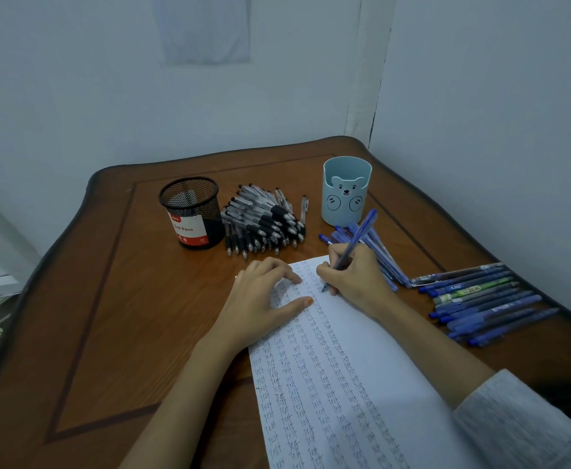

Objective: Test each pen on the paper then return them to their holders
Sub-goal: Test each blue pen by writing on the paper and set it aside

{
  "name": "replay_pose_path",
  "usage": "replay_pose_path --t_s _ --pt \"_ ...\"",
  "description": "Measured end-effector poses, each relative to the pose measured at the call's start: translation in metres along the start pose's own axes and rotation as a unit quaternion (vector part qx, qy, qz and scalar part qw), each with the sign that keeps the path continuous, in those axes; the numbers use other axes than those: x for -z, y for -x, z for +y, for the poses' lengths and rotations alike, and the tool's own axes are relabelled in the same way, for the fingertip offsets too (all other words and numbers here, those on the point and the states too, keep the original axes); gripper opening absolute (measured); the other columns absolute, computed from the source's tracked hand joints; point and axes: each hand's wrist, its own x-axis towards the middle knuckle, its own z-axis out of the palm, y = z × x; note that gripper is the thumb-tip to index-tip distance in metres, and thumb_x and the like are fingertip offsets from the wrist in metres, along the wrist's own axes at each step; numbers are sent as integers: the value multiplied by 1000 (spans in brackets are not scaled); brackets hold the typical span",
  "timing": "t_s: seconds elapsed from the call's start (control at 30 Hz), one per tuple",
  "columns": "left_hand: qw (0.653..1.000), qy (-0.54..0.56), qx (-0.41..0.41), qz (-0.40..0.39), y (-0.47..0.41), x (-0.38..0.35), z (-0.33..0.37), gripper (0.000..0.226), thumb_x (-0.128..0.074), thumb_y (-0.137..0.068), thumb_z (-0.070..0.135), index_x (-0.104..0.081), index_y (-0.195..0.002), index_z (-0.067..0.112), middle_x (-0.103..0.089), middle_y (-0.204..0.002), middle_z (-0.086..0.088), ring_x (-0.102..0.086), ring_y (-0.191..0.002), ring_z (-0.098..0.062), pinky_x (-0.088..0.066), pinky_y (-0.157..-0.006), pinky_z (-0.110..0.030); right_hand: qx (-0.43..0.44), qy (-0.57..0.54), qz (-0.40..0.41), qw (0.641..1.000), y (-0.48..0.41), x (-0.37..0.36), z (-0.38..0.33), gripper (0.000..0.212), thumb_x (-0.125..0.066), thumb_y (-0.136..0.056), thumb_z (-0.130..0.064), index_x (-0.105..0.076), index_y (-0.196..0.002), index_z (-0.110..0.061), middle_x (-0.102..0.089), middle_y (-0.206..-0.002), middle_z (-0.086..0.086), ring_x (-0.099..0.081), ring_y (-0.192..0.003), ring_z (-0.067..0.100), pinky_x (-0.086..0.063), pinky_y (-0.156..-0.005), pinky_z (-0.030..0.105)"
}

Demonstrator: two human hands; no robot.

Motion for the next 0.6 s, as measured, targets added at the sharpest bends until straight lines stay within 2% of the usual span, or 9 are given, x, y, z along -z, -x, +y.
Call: replay_pose_path --t_s 0.13,0.3,0.47,0.6 --pt "1000 8 1 -2 0 2 2 47 -56 -76 71 -61 -107 35 -49 -115 21 -39 -107 0 -33 -93 -32 -6 -8 44 999 -3 2 2 29 -59 -81 8 -44 -58 -3 -47 -51 17 -53 -39 17 -45 -46 28" --pt "1000 6 1 -3 1 3 4 39 -61 -79 61 -61 -108 35 -49 -116 20 -39 -108 -1 -32 -95 -32 -8 10 3 1000 -3 4 2 23 -60 -83 5 -49 -64 4 -51 -51 15 -56 -42 17 -50 -51 31" --pt "1000 0 1 -5 1 3 3 40 -59 -79 62 -60 -108 35 -48 -116 21 -38 -107 0 -32 -94 -31 1 16 0 1000 -2 3 3 26 -61 -83 6 -48 -62 -2 -52 -52 12 -56 -43 18 -49 -50 27" --pt "1000 0 0 -6 0 3 3 41 -57 -78 64 -60 -108 36 -48 -116 21 -38 -107 0 -32 -93 -30 3 11 -8 1000 -2 4 3 30 -61 -83 6 -47 -59 -5 -50 -53 13 -56 -42 17 -50 -51 31"
